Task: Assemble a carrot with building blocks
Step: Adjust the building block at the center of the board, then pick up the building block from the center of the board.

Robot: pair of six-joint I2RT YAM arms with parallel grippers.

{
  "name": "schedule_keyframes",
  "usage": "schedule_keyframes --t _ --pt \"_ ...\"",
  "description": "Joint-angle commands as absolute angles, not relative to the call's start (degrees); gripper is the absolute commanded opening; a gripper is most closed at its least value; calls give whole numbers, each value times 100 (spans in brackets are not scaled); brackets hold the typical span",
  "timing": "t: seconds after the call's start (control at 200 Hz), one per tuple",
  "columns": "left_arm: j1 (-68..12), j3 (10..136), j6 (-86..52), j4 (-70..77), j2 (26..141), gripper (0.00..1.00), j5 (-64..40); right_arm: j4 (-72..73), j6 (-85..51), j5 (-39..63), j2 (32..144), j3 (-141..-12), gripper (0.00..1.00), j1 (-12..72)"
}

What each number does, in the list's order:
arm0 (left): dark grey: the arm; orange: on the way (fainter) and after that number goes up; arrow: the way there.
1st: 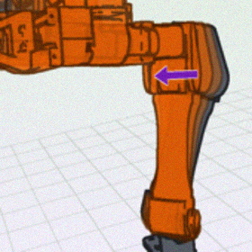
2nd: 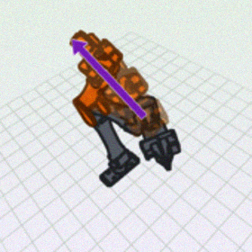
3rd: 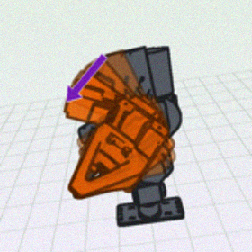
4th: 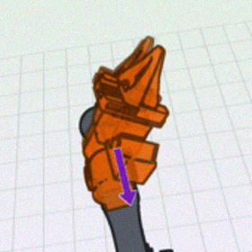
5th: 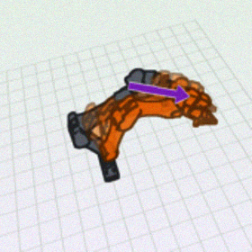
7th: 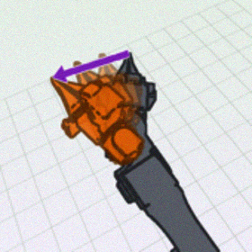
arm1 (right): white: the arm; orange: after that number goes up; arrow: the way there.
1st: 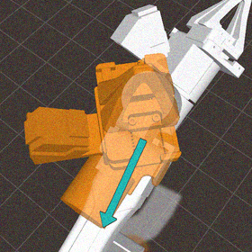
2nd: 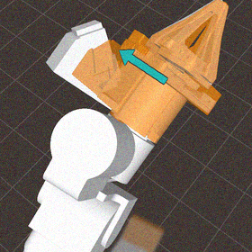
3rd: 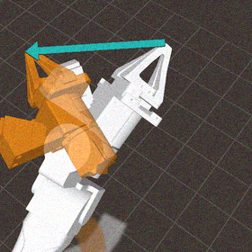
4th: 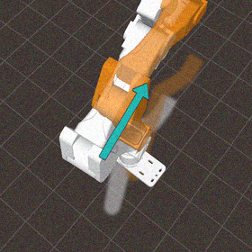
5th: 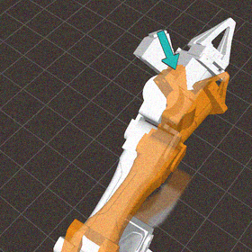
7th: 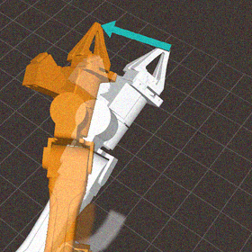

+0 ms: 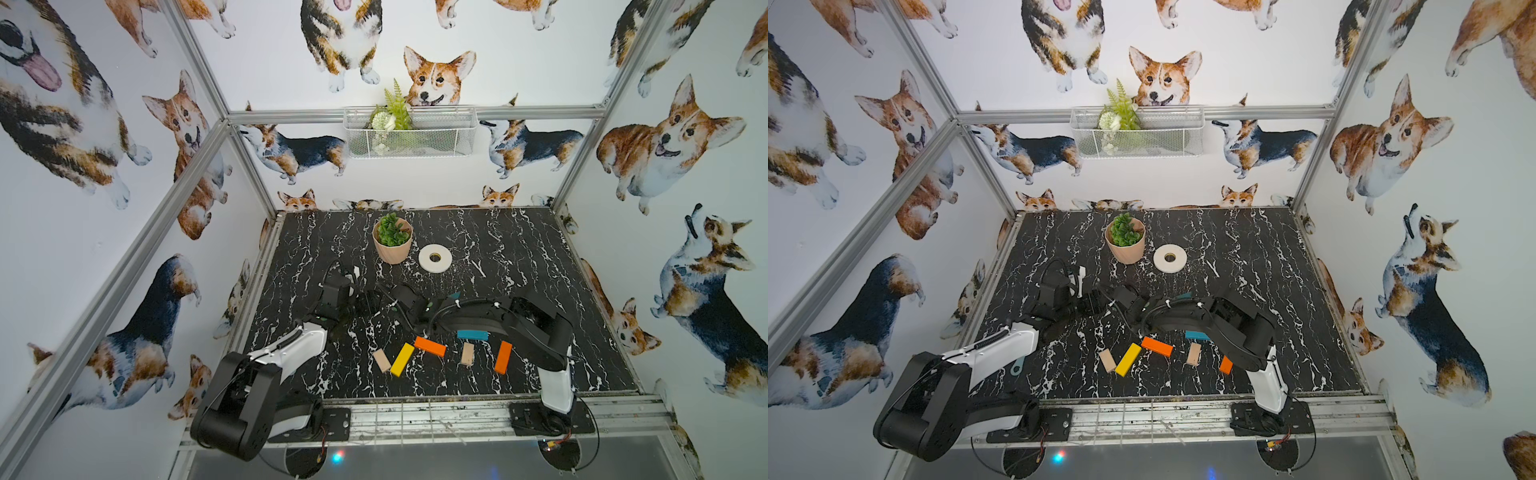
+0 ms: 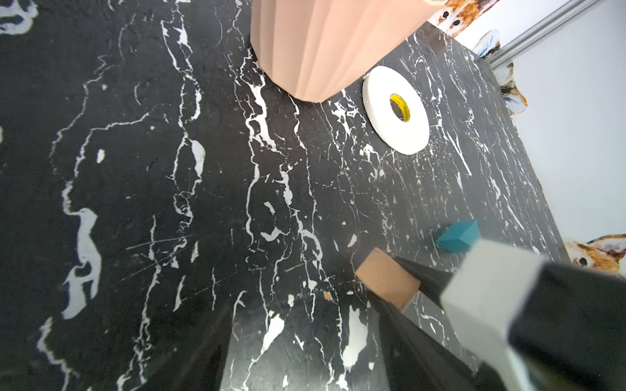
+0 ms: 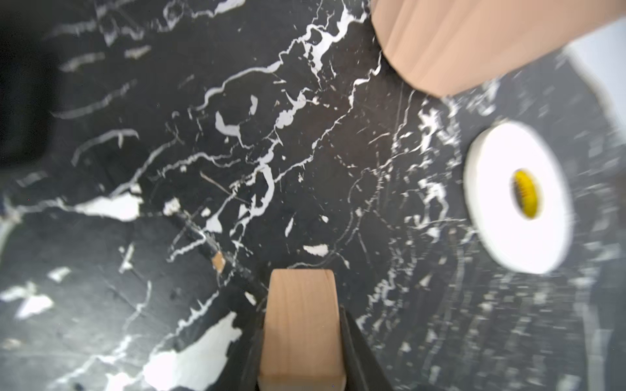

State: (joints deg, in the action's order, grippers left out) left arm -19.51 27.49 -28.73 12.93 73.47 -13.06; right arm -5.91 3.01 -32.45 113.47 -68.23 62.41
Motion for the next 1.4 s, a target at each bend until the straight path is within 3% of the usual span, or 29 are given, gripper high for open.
schedule_keyframes --t 0.0,0.1,0.205,0.315,0.491,0.601,0.746,0.846,0.906,0.996,1.056,1.161,1.392 --pt "-1917 2707 -2997 1422 7338 72 -1193 555 2376 -4971 11362 -6335 7 6293" --pt "-1863 2689 -3059 1456 7387 73 -1219 1771 3531 -5194 11451 -5818 10 6292" --pt "-1817 2655 -3137 1531 7434 73 -1297 2140 4157 -5256 11677 -5702 20 6286" --pt "-1814 2672 -3138 1540 7453 73 -1333 1519 3928 -4970 11700 -5884 42 6302" --pt "-1813 2663 -3122 1504 7409 73 -1304 692 3362 -4446 11441 -6003 59 6310" --pt "-1814 2668 -3120 1495 7399 73 -1298 -43 2948 -3585 11024 -6002 72 6322" --pt "-1811 2672 -3105 1489 7418 73 -1282 -994 2294 -2501 10115 -6153 73 6194" --pt "-1814 2688 -3103 1493 7468 73 -1288 -1767 1439 -1043 9411 -6508 72 5451" --pt "-1811 2703 -3102 1489 7503 73 -1297 -2044 785 -60 9223 -6711 64 4771" --pt "-1811 2732 -3091 1479 7556 73 -1329 -2160 335 1164 9208 -6755 44 3971" --pt "-1809 2734 -3077 1481 7584 73 -1340 -2234 326 1704 9299 -6704 39 3653" --pt "-1806 2751 -3072 1479 7611 74 -1352 -2270 589 2612 9417 -6456 50 3341" --pt "-1794 2783 -3063 1504 7706 73 -1422 -867 1160 2667 9490 -5521 57 3324"
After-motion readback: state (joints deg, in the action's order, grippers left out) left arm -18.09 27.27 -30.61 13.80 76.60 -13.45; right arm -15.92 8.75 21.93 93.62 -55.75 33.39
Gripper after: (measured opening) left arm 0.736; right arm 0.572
